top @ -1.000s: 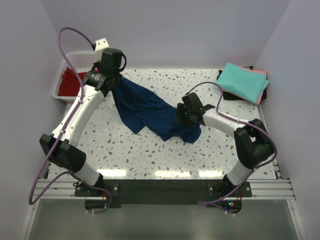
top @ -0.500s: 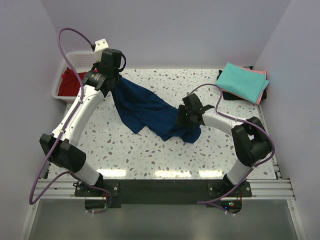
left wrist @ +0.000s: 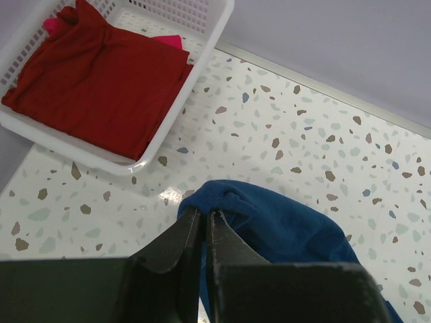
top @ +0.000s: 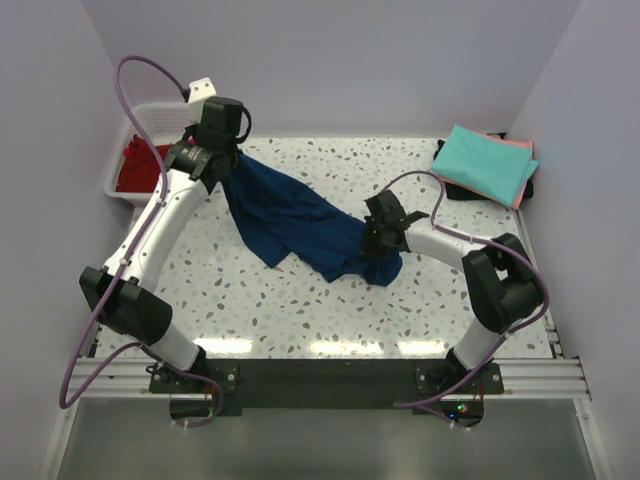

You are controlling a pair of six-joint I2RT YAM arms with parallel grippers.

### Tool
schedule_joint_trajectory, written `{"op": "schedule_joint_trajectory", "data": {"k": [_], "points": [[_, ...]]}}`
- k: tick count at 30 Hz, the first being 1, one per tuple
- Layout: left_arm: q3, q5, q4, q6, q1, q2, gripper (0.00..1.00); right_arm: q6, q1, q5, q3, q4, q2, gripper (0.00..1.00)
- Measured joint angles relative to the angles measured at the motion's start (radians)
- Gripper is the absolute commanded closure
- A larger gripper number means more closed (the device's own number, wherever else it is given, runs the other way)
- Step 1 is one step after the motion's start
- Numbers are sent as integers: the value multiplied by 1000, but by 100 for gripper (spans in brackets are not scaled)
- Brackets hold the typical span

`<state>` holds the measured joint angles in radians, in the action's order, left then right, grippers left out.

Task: Fold and stack the t-shirts
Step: Flatten the tshirt out

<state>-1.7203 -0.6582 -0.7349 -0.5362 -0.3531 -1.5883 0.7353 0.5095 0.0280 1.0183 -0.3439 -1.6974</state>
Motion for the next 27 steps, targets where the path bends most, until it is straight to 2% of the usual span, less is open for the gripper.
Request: {"op": "schedule_joint_trajectory", "data": {"k": [3,7,13,15,16,18,22,25,27], "points": [[0,0,0,0,0,0,100,-10,0,-16,15,-18,0,88],[0,0,0,1,0,0,100,-33,0,-64,60,-63,2,79],[0,0,0,4,0,0,100,-90,0,-146,125,-109,21,76],[0,0,0,5,0,0,100,-105,0,-158,137,-111,26,80],[0,0,0,6,0,0,100,-111,0,-164,140,-110,26,90],[0,0,0,6,0,0,100,-120,0,-167,140,-111,27,93],[0,0,0,6,0,0,100,-122,0,-167,140,-111,27,65],[0,0,0,6,0,0,100,-124,0,-167,140,-113,27,49],[0,0,0,6,0,0,100,-123,0,-167,140,-113,27,47]]}}
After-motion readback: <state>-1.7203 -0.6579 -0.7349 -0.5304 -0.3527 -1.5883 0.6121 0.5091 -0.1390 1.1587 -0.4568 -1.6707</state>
